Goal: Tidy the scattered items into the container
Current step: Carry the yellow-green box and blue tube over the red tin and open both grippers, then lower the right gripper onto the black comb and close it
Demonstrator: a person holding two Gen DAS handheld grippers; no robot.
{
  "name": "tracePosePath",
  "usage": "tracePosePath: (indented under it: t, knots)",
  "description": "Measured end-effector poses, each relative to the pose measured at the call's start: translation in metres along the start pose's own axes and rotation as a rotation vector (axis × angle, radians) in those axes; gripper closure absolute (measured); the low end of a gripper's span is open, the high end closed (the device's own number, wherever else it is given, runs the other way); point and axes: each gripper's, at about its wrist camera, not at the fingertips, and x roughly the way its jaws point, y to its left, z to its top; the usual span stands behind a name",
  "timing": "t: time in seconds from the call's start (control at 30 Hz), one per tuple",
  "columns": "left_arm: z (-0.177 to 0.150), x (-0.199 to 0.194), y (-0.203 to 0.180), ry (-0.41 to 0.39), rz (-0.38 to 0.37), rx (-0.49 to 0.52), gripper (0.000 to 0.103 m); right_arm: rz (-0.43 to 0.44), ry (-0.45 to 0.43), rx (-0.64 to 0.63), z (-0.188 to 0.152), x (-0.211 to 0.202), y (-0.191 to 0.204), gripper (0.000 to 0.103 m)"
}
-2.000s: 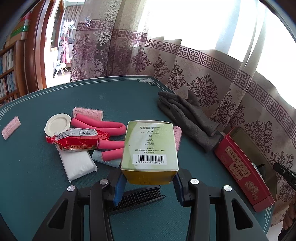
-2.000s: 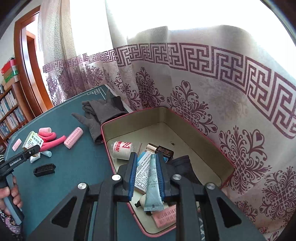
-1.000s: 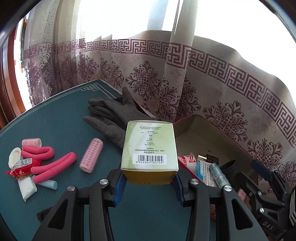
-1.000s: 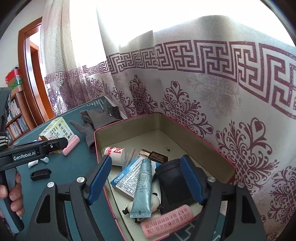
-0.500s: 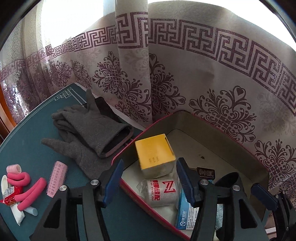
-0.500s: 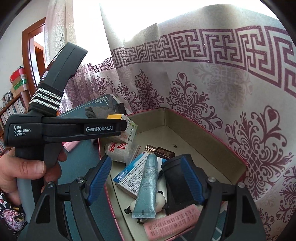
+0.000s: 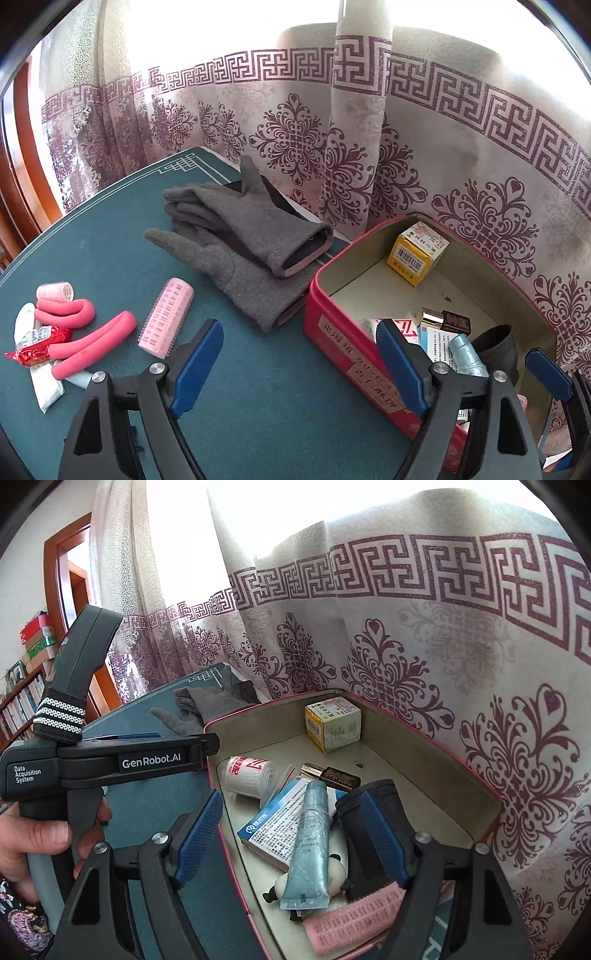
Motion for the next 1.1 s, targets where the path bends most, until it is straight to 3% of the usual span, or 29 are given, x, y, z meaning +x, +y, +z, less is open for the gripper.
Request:
tracePosePath:
  t: [0.23, 0.5, 0.87, 1.1]
  knots:
    - [-0.024, -0.018, 0.048, -0.004, 0.069, -0.083, 0.016, 0.045, -0.003, -0.05, 0.0, -0.001, 0.028, 0.022]
    - [-0.061, -0.05, 0.143, -0.018, 0.186, -0.269, 0.016, 0.126, 0.012, -0.145, -0.004, -0.001, 0.074, 0.019]
    - [-0.126, -0.09, 0.275, -0.049, 0.35, -0.575, 0.016, 0.312, 0.202, -0.253, -0.026, 0.033, 0.151, 0.015]
    - [-0.15, -0.088, 0.305, -0.051, 0.328, -0.706, 0.016, 0.385, 0.288, -0.303, -0.033, 0.061, 0.202, 0.009]
